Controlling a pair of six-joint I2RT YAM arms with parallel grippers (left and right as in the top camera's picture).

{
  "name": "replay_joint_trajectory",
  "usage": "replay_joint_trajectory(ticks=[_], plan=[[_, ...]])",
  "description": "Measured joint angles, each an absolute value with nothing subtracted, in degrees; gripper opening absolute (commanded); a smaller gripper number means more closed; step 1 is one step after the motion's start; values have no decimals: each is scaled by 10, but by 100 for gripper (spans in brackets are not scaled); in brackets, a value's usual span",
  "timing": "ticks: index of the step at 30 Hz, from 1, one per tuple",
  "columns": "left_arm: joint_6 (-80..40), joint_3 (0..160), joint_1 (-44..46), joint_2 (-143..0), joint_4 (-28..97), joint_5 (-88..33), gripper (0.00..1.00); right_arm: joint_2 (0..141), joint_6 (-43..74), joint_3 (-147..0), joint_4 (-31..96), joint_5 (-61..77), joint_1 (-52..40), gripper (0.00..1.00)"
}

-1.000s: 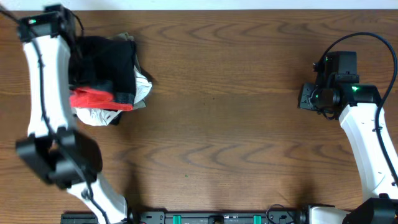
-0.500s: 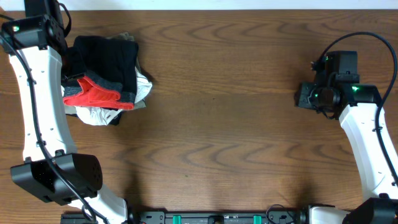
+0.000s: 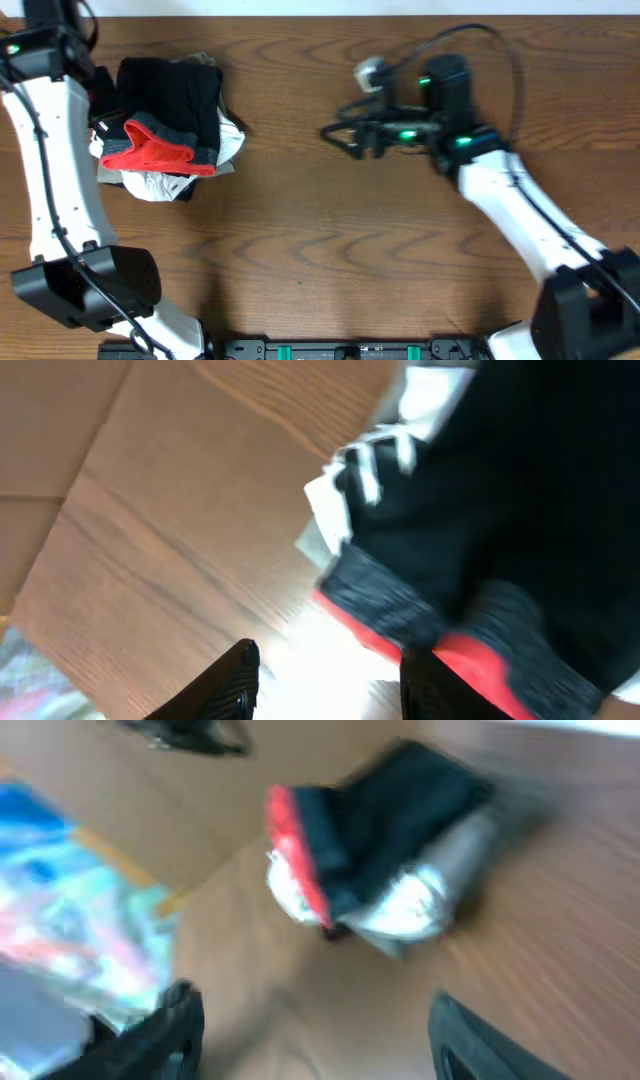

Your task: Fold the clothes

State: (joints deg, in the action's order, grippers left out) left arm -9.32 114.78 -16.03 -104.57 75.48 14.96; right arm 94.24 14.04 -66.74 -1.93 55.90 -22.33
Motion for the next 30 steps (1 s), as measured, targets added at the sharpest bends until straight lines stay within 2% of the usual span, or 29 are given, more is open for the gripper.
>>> replay_joint_trajectory(ticks=[2, 5, 10, 13, 15, 21, 30], plan=[[-96, 1148, -185, -1046, 751, 137, 47, 973, 182, -670, -105, 568, -258, 71], [-75, 1148, -222, -1046, 734, 79, 48, 1014, 229, -671, -154, 569, -289, 70], [-3, 1148, -242, -1047, 718, -57, 46, 1075, 268, -671, -139, 567, -301, 70], [33, 1148, -235, -1054, 742, -142, 35, 1083, 275, -670, -110, 566, -290, 71], [45, 1147, -226, -1060, 769, -180, 35, 1083, 277, -671, -98, 566, -282, 73], [2, 1138, -180, -1064, 813, -206, 39, 1083, 270, -671, -45, 566, -254, 76], [-60, 1020, -112, -1064, 755, -191, 40, 1083, 222, -671, 71, 561, -228, 76]])
